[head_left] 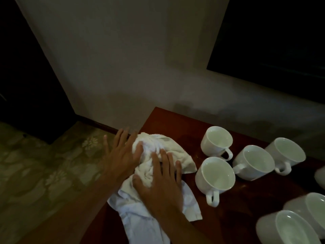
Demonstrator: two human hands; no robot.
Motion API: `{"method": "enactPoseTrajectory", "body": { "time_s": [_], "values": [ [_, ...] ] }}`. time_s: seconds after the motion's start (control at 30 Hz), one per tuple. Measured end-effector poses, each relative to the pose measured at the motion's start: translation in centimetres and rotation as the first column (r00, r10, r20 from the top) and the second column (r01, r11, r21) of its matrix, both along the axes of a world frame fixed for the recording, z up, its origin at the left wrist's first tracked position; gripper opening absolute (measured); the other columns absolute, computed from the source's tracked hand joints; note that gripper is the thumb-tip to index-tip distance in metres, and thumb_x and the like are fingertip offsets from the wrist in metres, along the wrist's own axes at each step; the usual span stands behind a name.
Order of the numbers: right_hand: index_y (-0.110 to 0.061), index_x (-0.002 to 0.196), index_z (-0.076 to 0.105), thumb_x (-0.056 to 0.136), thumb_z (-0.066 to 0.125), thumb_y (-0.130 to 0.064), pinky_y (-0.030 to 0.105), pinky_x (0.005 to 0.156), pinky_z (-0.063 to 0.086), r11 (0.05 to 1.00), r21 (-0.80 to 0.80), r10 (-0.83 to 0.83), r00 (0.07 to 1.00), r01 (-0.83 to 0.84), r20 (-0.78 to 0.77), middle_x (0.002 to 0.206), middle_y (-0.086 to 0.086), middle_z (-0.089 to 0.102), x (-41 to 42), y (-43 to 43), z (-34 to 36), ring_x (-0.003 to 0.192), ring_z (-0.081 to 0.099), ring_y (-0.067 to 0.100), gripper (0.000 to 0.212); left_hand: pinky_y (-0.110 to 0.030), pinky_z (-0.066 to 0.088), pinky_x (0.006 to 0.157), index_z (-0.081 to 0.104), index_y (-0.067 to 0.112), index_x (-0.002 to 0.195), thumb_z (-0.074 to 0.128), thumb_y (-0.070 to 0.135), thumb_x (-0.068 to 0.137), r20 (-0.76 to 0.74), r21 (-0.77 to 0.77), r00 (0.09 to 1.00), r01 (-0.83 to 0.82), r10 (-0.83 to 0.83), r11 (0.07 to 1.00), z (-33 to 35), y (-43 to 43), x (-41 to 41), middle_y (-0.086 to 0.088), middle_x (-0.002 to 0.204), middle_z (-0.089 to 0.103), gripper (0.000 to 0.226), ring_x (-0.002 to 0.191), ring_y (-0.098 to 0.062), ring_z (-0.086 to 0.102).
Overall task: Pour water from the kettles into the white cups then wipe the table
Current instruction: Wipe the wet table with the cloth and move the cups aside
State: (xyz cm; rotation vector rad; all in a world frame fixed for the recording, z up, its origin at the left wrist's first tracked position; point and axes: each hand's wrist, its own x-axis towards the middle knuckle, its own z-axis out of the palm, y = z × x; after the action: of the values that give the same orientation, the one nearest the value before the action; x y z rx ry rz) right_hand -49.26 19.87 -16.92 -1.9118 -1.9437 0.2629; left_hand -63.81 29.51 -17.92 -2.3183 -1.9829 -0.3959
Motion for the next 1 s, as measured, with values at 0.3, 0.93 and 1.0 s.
{"method": "enactPoseTrajectory", "body": {
  "time_s": [0.3,0.93,1.0],
  "values": [
    [-0.026,0.161,0.014,0.086,0.030,-0.085,0.044,0.126,-0.003,1.000,0.000,0.027,1.000,-0.027,0.016,0.170,0.000,0.007,0.4,-3.3,-0.3,0.156,-0.003,0.016,0.097,-0.061,0.015,0.118,0.037,0.019,0.151,0.016,0.052,0.099,0.196,0.045,0.976,0.082,-0.090,0.996,-0.5,-3.9,-0.4,-0.003,0.162,0.025,0.065,0.151,-0.026,0.017],
    [-0.029,0.161,0.012,0.088,0.027,-0.082,0.033,0.126,-0.003,1.000,-0.018,0.007,1.000,-0.007,0.017,0.168,-0.011,0.000,3.4,-20.2,0.0,0.152,-0.011,0.000,0.091,-0.063,0.024,0.115,0.033,0.007,0.152,0.022,0.048,0.101,0.191,-0.014,0.971,0.149,-0.144,0.989,0.1,-22.0,2.7,-0.018,0.157,0.033,0.066,0.147,-0.033,0.029],
    [-0.029,0.161,0.014,0.088,0.033,-0.080,0.032,0.126,-0.002,1.000,-0.029,0.006,1.000,-0.006,0.000,0.168,-0.012,0.002,4.2,-21.8,0.2,0.152,-0.010,-0.002,0.091,-0.064,0.027,0.113,0.034,0.007,0.151,0.024,0.048,0.100,0.222,-0.036,0.966,0.142,-0.131,0.989,0.4,-23.6,3.7,-0.019,0.155,0.035,0.066,0.145,-0.034,0.033]
  ]
}}
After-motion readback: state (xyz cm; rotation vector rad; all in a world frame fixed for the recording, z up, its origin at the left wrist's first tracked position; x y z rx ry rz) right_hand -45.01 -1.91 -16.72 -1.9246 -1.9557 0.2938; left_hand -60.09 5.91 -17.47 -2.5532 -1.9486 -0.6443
